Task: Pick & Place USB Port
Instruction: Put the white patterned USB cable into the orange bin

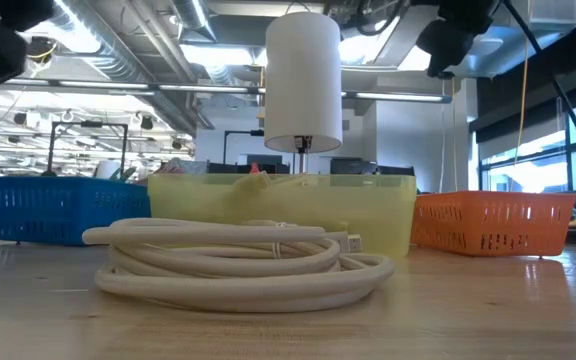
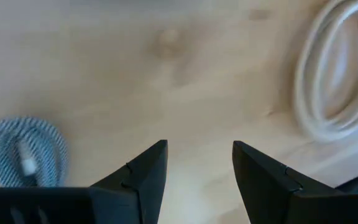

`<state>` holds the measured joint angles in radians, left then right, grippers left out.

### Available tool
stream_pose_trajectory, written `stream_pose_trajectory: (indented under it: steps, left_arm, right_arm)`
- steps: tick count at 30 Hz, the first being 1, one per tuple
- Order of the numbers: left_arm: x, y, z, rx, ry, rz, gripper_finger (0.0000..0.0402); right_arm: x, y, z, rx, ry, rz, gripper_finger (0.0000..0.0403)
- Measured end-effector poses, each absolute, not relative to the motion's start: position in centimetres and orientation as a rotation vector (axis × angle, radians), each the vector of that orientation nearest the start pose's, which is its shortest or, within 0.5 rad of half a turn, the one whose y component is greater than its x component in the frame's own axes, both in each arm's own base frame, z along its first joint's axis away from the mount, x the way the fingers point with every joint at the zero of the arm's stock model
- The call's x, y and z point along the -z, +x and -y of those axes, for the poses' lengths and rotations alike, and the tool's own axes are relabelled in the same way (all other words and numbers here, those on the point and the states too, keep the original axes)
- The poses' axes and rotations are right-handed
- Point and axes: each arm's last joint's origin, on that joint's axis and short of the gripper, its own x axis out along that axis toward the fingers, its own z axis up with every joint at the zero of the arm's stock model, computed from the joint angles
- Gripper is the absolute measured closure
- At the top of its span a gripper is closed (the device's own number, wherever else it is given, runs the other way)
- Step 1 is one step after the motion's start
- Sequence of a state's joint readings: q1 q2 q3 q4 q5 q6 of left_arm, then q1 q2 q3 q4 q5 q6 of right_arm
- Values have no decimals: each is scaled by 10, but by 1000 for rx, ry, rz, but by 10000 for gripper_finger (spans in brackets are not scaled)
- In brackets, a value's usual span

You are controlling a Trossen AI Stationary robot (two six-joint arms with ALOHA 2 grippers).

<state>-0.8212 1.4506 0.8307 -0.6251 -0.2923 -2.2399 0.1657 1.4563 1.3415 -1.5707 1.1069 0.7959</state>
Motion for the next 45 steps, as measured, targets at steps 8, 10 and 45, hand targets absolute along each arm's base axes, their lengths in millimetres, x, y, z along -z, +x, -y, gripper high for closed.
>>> stream_pose_trajectory:
  steps: [8,10,45]
  left_arm:
    - [-179,167,184,-846,-1296,-1150,229]
    - [-179,165,187,-838,-1293,-1168,229]
    - [-138,153,213,-919,-1063,-1413,343]
  right_arm:
    - [-317,232,-1,1181,-360,-968,191]
    - [-317,232,1,1198,-344,-963,191]
    - [-317,249,7,1220,-179,-804,191]
